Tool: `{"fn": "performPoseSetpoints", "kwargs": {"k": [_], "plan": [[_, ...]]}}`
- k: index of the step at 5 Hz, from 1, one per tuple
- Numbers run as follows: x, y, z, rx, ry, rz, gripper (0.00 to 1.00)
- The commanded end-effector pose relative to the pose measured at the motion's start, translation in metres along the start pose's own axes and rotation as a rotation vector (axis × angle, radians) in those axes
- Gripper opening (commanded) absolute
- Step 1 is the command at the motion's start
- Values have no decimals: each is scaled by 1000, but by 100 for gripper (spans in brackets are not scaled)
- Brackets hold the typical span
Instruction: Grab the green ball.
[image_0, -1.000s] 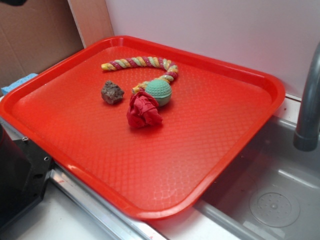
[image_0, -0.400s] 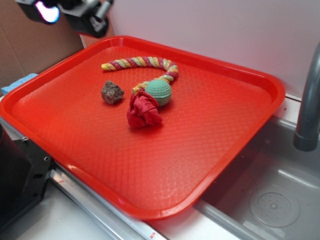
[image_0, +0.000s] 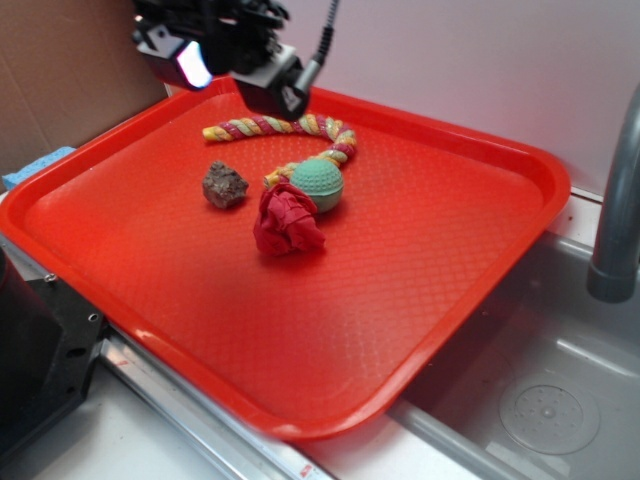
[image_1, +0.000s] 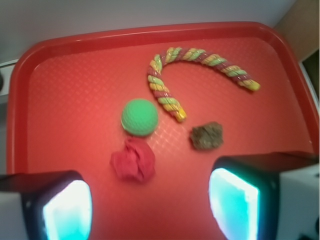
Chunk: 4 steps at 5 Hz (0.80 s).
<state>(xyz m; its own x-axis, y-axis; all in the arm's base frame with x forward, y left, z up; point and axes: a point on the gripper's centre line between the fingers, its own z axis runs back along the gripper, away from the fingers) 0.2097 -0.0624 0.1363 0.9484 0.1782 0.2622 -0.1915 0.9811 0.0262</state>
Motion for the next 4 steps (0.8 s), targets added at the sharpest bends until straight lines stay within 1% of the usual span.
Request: {"fn": "performPoseSetpoints", "kwargs": {"k": [1, 2, 3, 4], "plan": [[24, 2, -43, 62, 22, 34, 100], [27, 4, -71, 53, 61, 16, 100], [30, 7, -87, 93, 85, 25, 100], [32, 11, -104, 111, 112, 32, 100]]}}
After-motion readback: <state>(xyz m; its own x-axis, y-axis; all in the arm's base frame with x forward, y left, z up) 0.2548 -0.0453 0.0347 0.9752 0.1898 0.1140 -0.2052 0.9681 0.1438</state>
